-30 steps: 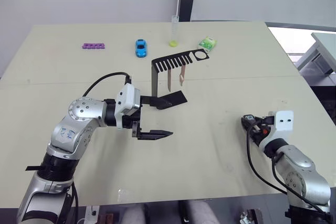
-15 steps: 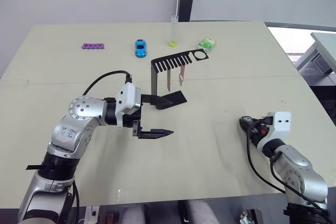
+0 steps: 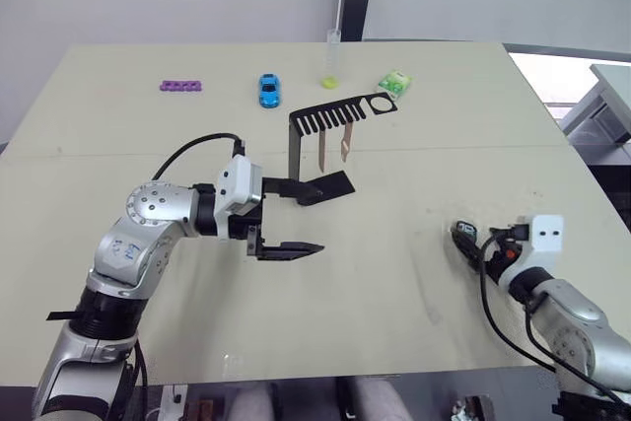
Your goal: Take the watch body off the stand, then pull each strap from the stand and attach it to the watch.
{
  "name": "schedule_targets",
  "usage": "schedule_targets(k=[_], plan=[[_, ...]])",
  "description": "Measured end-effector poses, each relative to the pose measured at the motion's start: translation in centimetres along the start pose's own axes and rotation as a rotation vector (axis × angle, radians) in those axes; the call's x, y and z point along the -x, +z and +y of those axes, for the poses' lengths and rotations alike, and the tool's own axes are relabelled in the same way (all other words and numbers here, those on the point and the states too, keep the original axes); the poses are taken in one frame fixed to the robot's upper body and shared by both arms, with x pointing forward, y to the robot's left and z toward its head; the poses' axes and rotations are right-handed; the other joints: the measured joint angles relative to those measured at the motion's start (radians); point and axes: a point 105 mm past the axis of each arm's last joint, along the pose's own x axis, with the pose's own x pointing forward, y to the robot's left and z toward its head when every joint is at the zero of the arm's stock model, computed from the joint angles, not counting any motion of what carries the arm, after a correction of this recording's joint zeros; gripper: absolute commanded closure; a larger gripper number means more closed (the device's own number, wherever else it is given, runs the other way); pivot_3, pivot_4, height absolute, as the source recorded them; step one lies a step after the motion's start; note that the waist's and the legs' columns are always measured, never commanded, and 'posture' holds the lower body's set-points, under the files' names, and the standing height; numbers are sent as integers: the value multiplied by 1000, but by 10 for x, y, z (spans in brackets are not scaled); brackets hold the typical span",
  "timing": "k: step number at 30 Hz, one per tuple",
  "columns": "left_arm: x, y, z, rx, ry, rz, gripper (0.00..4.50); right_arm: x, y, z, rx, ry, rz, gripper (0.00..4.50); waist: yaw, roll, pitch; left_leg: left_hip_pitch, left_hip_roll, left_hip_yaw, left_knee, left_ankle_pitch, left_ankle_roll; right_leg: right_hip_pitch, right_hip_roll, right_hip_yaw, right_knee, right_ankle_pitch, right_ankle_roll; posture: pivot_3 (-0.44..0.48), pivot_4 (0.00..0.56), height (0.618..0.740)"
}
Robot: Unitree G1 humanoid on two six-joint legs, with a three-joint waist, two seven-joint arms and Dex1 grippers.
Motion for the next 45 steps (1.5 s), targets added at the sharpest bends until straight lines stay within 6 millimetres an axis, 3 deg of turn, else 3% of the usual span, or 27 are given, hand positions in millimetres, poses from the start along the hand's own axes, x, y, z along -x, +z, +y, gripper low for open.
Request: schedule_targets(k=[4, 12, 18, 21, 23, 27, 33, 38, 45], plan=[[13, -6, 3, 54, 85, 1, 0, 25, 8, 1, 34, 48, 8, 61, 7, 0, 0, 0, 1, 0, 0, 0, 0, 0, 0, 0, 0, 0, 0, 0, 150, 740], [65, -28, 8, 172, 357, 72, 0, 88, 6, -7, 57, 128, 77, 61, 15, 0, 0, 1, 0, 0, -1, -1, 0, 2, 0, 0, -3, 0, 0, 0, 150, 740], [96, -38, 11, 210, 476, 107, 0, 104, 16, -13, 87, 171, 58, 61, 15, -1, -1, 2, 0, 0, -1, -1, 0, 3, 0, 0, -7, 0, 0, 0, 150, 740], [102, -38, 14, 208, 520, 104, 0, 106, 18, -18, 92, 175, 52, 61, 20, -1, -1, 2, 0, 0, -1, -1, 1, 3, 0, 0, -7, 0, 0, 0, 150, 740], [99, -39, 15, 206, 537, 91, 0, 105, 19, -17, 94, 185, 45, 61, 25, -1, -1, 2, 0, 0, -1, -1, 1, 3, 0, 0, -6, 0, 0, 0, 150, 740], [73, -44, 13, 217, 530, 61, 0, 96, 28, -5, 108, 245, 9, 61, 31, -1, -1, 1, 0, 0, 0, -1, 1, 3, 0, 0, -3, 0, 0, 0, 150, 740], [35, -45, 22, 228, 597, 18, 0, 81, 48, 36, 158, 377, -69, 61, 38, -1, -1, 1, 0, 0, 3, -1, 1, 3, 0, 0, -2, 0, 0, 0, 150, 740], [6, -50, 30, 255, 658, 11, 0, 66, 65, 85, 214, 531, -128, 61, 36, -1, -1, 0, 0, -1, 6, -1, 1, 2, 1, 0, 0, 0, 0, 0, 150, 740], [-10, -54, 50, 230, 735, 26, 0, 54, 75, 132, 220, 688, -158, 61, 38, -1, -1, -1, 0, -1, 10, -2, 2, 2, 0, -1, 1, 0, 0, 0, 150, 740]])
